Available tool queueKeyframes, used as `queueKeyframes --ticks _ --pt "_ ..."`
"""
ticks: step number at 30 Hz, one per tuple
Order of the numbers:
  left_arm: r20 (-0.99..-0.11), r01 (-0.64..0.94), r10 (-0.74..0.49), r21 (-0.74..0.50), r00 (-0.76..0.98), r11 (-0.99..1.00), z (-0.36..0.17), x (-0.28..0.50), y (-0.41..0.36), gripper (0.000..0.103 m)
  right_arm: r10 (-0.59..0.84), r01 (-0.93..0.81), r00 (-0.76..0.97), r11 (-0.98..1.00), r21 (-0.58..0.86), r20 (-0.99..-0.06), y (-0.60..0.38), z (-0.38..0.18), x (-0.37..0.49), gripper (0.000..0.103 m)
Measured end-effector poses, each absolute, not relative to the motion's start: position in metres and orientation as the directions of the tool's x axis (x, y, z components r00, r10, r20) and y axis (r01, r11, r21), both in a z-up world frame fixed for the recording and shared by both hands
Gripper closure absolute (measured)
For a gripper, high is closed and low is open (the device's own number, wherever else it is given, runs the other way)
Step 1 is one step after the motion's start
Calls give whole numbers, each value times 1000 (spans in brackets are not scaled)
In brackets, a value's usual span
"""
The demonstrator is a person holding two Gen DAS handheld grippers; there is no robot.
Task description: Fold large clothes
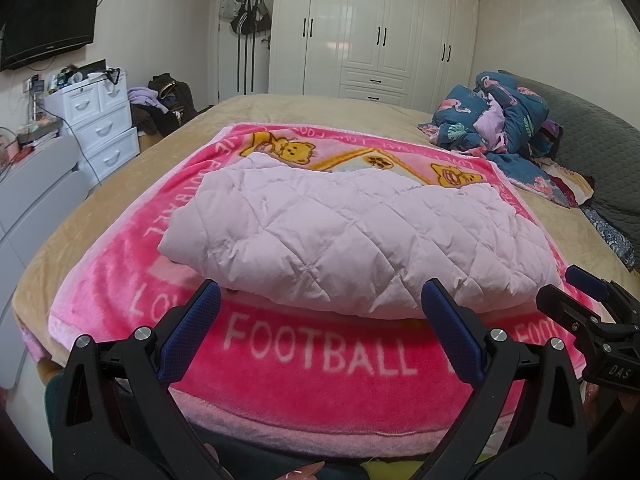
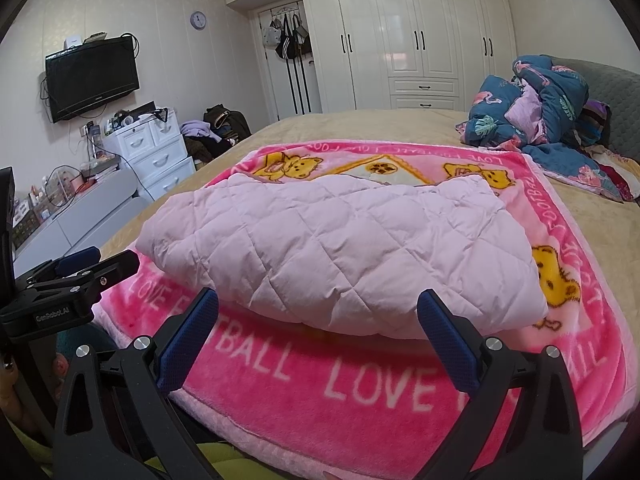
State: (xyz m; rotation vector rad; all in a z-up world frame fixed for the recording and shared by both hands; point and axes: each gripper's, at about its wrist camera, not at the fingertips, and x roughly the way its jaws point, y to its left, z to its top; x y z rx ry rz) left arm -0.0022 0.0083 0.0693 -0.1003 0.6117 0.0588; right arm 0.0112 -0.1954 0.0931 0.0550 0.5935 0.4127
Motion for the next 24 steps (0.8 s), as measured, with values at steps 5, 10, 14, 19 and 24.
queueKeyframes --ticks 5,10,14,19,24 --pt "-576 -86 26 -77 817 993 69 -2 8 9 393 -361 750 917 169 -531 -196 94 11 4" --pt "-575 -84 25 -76 818 994 70 -3 9 9 392 -361 750 917 168 -532 -196 94 11 4" --pt "-576 -85 25 -76 817 993 69 -2 7 9 392 -360 751 918 169 -531 -195 93 11 4" --pt "-576 -84 26 -74 817 994 69 -3 8 9 393 -361 750 917 169 -532 -195 93 11 4" --pt "-578 -76 11 -89 816 993 68 -5 8 9 393 -360 751 918 169 -531 -195 93 11 4"
